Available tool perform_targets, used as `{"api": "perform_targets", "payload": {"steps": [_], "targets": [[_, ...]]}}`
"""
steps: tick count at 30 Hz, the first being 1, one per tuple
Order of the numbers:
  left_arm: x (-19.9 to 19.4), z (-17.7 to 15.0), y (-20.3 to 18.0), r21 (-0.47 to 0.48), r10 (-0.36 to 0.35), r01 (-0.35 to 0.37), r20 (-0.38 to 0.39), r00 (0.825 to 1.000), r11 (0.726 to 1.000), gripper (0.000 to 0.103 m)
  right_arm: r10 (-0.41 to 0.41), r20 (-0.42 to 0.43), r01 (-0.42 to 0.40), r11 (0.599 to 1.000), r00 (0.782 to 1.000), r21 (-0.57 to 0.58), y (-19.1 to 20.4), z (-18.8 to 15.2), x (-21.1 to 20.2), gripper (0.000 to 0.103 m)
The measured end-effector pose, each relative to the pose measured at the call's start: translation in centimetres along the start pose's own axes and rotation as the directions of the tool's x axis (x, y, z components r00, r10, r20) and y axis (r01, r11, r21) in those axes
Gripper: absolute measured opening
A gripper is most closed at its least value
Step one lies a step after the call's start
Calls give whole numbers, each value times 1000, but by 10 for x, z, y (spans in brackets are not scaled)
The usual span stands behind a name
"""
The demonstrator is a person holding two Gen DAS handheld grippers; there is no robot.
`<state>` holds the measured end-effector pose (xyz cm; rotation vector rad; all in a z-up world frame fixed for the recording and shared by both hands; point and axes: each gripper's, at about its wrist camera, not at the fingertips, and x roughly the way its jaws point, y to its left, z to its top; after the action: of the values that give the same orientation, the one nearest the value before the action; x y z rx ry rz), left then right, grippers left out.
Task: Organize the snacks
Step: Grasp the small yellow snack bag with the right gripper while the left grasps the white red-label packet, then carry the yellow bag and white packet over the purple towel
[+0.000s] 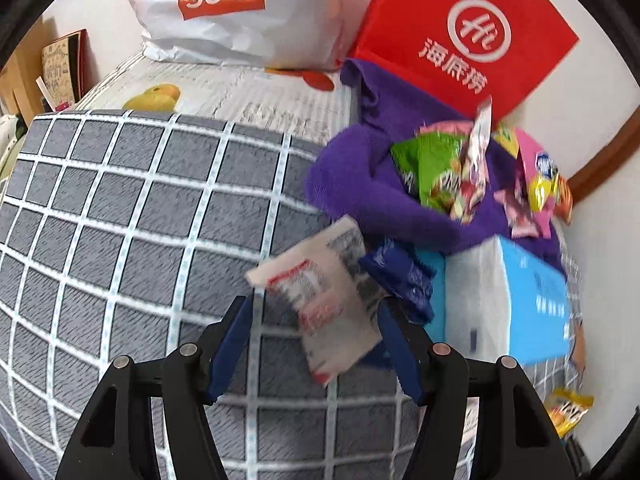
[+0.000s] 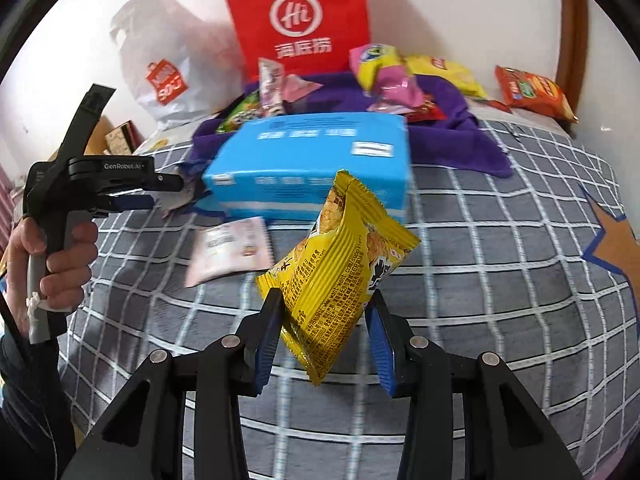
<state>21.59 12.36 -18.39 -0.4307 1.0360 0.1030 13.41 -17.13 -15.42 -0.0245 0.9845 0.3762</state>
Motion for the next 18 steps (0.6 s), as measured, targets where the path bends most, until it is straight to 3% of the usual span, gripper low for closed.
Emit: {"api": "perform_targets", "payload": {"steps": [3,5,7,14,18], "targets": [[6,5,-4,3,14,-14,8,1000,1000,60,-14,-3,14,1000,1000,20,-11,0,4,41],[8,4,-8,30,48,-48,15,999,998,49,-14,-7,15,999,1000,36,-15,0,7,41],[8,2,-9,46,30,-30,8,1000,998,32,-17,-16,17,999,1000,49,-19,-1,10,41],[-17,-26,9,76,-33,35,-37,999,996,30,-18,-7,18,999,1000,50,-17,-6,5,41],[-29,-53,15,113,-20,29,-81,997,993,30,-22,-1,22,999,1000,25,-14,-9,1,41]]}}
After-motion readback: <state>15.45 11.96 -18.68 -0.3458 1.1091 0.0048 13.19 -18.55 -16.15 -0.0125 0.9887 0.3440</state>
